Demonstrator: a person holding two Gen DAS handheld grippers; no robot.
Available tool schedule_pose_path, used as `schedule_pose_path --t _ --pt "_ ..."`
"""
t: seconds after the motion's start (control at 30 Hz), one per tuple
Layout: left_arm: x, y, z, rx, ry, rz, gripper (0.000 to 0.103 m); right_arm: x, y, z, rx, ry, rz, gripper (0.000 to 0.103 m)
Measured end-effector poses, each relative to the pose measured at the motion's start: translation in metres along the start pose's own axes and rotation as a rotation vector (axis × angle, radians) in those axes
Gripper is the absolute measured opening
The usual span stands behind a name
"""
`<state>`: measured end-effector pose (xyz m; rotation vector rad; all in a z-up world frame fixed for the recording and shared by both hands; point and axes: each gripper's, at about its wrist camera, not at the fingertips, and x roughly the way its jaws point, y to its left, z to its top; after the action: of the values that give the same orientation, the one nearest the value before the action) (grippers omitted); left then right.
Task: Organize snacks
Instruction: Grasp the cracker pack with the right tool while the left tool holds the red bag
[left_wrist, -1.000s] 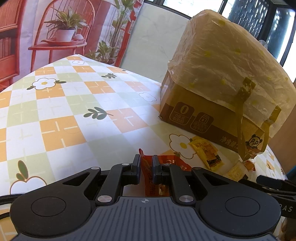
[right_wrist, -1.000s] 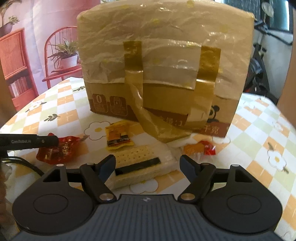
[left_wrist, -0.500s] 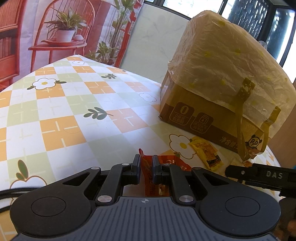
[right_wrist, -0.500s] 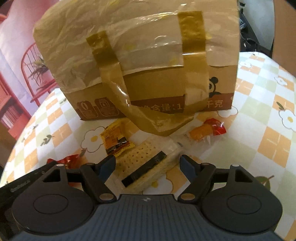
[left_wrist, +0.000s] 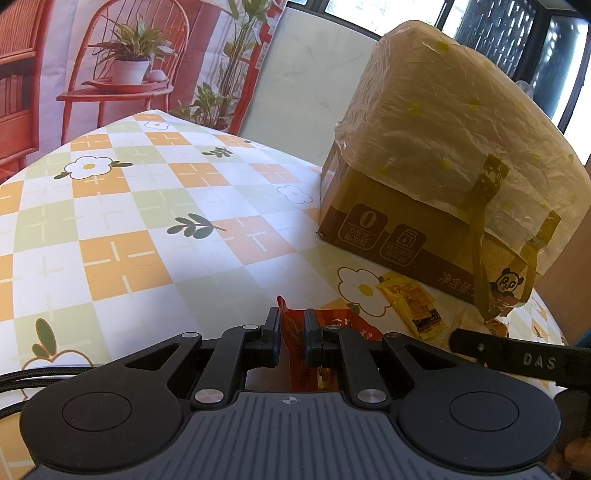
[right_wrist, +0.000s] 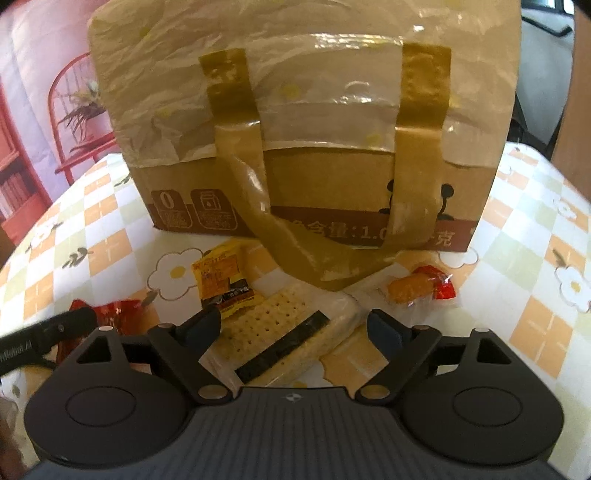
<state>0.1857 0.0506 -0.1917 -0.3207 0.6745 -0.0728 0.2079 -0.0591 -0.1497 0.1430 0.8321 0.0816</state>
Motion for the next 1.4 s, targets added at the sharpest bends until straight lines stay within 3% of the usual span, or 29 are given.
schedule_pose_path --t 0.17,0.4,0.63,0.83,1.03,1.13,1.2,1.4 --pt "0.000 0.001 0.000 0.000 0.000 0.000 0.013 -0.011 -0.007 -0.006 -0.043 -0.013 -0.044 0.088" --pt "-0.001 -0.001 0.000 0.005 -0.002 0.006 0.013 -0.020 -0.029 -0.008 0.048 -0.005 -0.089 0.087" --pt "-0.001 0.000 -0.001 0.002 -0.003 0.004 0.013 -0.007 -0.006 0.003 0.042 0.004 -0.053 0.088" --pt "-0.001 0.000 -0.001 0.000 -0.003 0.002 0.013 0.011 0.016 0.005 -0.050 0.044 -0.073 0.095" --pt "-0.001 0.001 0.000 -0.011 -0.002 -0.006 0.013 0.011 0.012 -0.007 -0.077 0.076 -0.089 0.095" --pt "0.000 0.002 0.000 -0.017 -0.003 -0.009 0.013 0.001 0.003 -0.015 -0.081 0.055 -0.074 0.085" --pt "0.000 0.003 0.000 -0.022 -0.004 -0.010 0.013 -0.006 -0.002 -0.020 -0.112 0.039 -0.055 0.057" --pt "-0.006 0.003 0.000 -0.019 -0.026 -0.016 0.011 -0.016 -0.007 -0.027 -0.130 0.022 -0.014 0.053"
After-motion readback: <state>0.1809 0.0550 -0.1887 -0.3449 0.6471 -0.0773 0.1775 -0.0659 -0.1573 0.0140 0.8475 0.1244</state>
